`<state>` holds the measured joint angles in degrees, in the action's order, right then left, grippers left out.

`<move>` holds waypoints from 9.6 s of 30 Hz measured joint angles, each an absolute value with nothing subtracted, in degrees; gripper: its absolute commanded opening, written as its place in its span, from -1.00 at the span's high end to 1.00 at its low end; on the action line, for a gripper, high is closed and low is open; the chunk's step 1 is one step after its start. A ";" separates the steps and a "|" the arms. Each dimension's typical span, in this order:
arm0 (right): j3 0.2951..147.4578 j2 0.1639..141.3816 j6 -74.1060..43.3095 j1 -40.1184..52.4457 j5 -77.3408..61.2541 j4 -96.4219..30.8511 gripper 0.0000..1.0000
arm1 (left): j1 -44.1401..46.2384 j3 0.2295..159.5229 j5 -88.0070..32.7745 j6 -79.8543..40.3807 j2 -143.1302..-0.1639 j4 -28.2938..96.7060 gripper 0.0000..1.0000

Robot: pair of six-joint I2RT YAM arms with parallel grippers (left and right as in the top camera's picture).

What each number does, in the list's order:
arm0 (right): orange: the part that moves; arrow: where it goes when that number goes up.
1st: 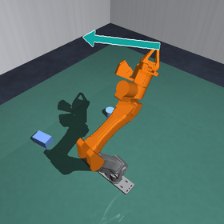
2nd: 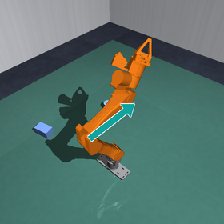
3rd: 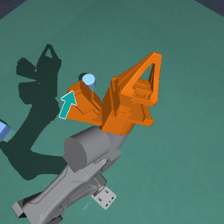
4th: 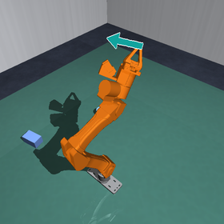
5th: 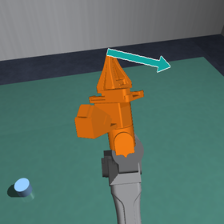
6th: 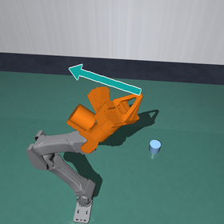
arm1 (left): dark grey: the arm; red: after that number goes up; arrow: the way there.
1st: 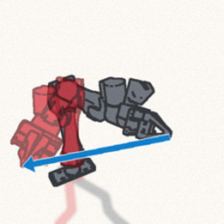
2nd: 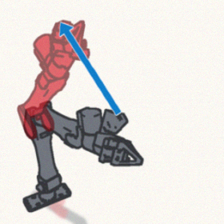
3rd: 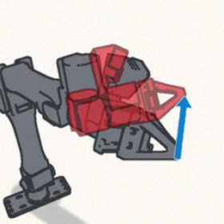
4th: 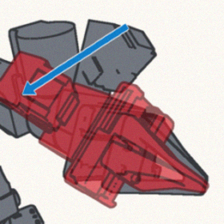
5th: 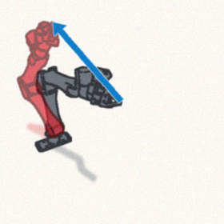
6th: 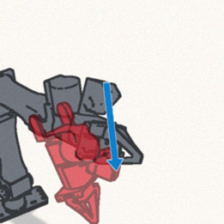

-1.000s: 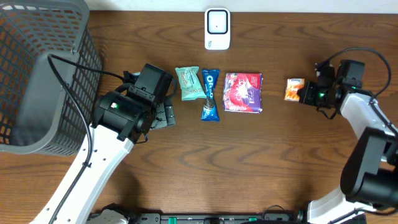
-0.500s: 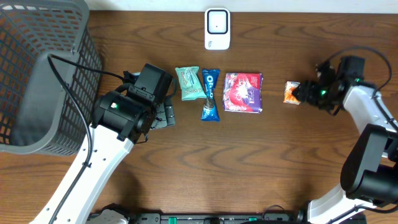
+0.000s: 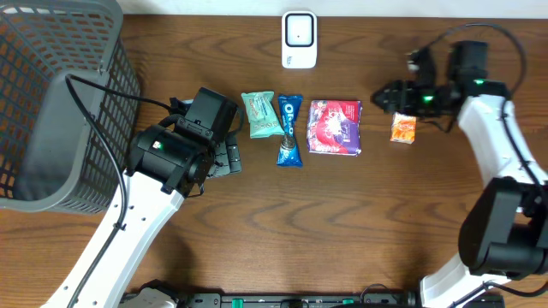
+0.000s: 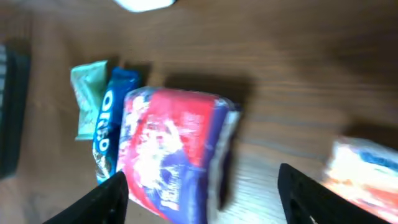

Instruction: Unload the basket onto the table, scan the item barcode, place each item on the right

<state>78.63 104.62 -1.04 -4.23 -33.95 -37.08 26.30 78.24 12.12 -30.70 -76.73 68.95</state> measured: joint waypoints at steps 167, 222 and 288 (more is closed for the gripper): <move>85.34 119.63 -9.63 5.32 -21.65 -36.49 -0.24 | 26.30 78.24 12.10 -31.11 -76.73 68.97 -0.96; 85.54 113.99 12.75 29.52 56.47 -30.15 0.98 | 26.30 78.24 12.10 -31.14 -76.73 68.95 -0.96; 78.89 114.37 -9.89 3.49 -27.88 -37.08 0.98 | 26.30 78.24 12.10 -31.14 -76.73 68.97 -0.96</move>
